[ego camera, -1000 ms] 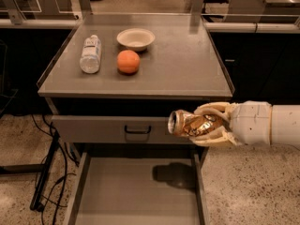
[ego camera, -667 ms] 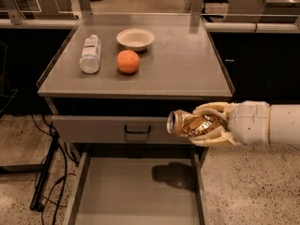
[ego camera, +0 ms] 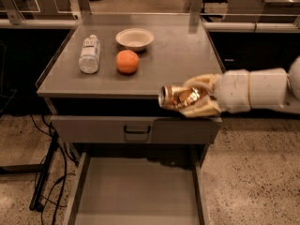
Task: Pick orange can from middle drawer and place on counter
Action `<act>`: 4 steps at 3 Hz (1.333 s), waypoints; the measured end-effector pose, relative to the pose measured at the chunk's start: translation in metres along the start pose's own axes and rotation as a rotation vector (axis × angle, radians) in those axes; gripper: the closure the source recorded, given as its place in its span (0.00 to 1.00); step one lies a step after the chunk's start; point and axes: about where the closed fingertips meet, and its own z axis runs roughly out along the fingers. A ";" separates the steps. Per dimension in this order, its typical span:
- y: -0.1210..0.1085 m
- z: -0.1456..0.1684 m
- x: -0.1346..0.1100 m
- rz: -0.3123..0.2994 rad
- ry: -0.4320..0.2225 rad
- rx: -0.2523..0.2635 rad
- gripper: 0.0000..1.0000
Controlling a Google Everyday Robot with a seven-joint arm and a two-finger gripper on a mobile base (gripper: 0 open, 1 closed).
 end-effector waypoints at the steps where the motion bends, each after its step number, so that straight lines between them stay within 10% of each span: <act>1: -0.078 0.032 -0.004 -0.026 0.006 -0.012 1.00; 2: -0.119 0.053 -0.001 -0.018 0.036 -0.021 1.00; 4: -0.162 0.070 0.020 0.161 0.175 0.141 1.00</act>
Offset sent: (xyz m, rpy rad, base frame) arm 0.1778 0.0248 0.0446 -0.0732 0.0212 -0.0136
